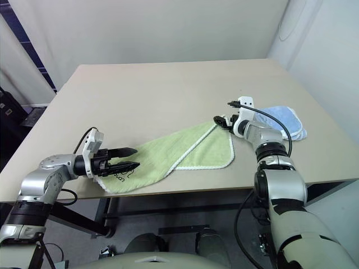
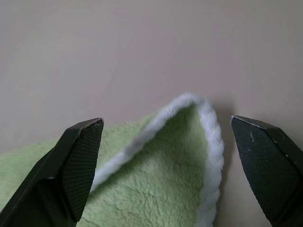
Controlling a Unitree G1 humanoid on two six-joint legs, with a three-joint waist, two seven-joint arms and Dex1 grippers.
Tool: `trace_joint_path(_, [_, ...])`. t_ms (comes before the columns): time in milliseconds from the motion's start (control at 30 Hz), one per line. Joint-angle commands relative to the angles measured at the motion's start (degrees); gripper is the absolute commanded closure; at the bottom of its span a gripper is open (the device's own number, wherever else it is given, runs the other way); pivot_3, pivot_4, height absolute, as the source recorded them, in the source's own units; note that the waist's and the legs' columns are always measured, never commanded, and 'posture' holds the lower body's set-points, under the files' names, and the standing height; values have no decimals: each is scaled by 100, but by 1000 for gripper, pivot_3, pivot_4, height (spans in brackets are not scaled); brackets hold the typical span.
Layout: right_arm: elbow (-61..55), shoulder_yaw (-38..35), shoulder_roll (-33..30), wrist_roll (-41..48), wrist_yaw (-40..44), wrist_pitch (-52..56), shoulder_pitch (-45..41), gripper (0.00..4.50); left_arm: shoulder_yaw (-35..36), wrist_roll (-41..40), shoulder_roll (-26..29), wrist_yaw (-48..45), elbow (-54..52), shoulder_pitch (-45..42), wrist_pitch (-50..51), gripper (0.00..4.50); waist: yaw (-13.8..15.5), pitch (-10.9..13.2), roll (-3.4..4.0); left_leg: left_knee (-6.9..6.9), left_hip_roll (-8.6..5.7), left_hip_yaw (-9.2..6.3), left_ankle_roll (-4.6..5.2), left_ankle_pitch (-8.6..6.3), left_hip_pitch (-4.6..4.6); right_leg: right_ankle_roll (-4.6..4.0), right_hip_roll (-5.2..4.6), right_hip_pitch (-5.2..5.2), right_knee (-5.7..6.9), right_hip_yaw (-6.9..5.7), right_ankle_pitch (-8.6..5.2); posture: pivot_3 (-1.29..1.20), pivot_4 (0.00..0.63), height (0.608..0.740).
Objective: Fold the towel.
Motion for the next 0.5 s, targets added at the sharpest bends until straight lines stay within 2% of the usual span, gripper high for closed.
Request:
trace_joint_path(33, [288, -128, 49, -136, -158, -409, -401, 14, 182, -183, 0, 134, -312, 23, 51, 973, -2, 0, 1, 0, 0, 0, 0, 0, 0, 0, 0, 0, 0, 0, 0, 0, 0, 740])
trace_joint_path(500, [849, -145, 562, -728, -620, -923, -713, 14, 631, -246, 115, 502, -652, 710, -244, 973, -59, 0, 2, 0, 4, 1, -1, 0, 3, -1, -1, 0, 3, 4, 0, 0, 0, 740])
